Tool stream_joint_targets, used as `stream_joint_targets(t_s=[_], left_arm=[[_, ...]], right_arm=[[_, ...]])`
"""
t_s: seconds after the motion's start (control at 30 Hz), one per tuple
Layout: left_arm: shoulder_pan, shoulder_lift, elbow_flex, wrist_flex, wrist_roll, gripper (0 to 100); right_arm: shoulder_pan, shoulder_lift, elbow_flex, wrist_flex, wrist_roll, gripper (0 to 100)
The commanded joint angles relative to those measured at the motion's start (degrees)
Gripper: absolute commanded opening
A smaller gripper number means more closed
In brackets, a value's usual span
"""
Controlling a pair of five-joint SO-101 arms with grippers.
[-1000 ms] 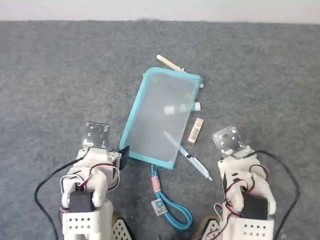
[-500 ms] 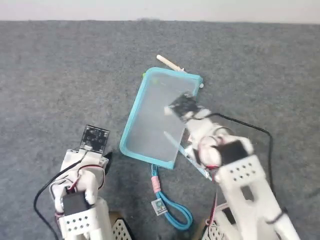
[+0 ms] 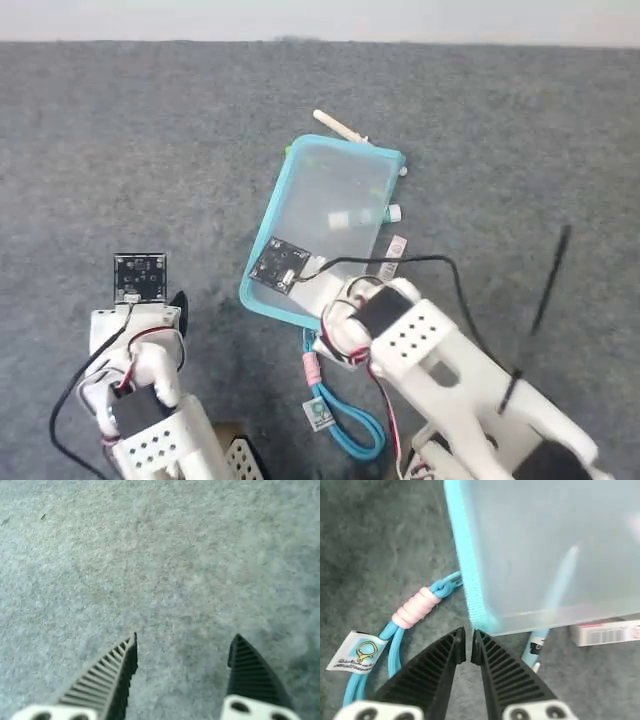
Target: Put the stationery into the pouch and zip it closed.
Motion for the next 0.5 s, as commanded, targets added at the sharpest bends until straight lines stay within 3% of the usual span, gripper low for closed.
stream_joint_targets(t_s=[0.0, 0.23, 0.47], left_arm=[[-0.26, -1.49, -0.48, -1.93, 0.7, 28], [-0.18, -1.49, -0.48, -1.93, 0.7, 28], [-0.18, -1.49, -0.48, -1.41, 0.7, 28]], right_arm=[[-0.92, 2.07, -3.43, -1.27, -0.88, 4.9], [-5.76, 3.82, -3.16, -1.1, -0.88, 4.9], [-0.84, 5.76, -2.9, -2.77, -0.88, 4.9]])
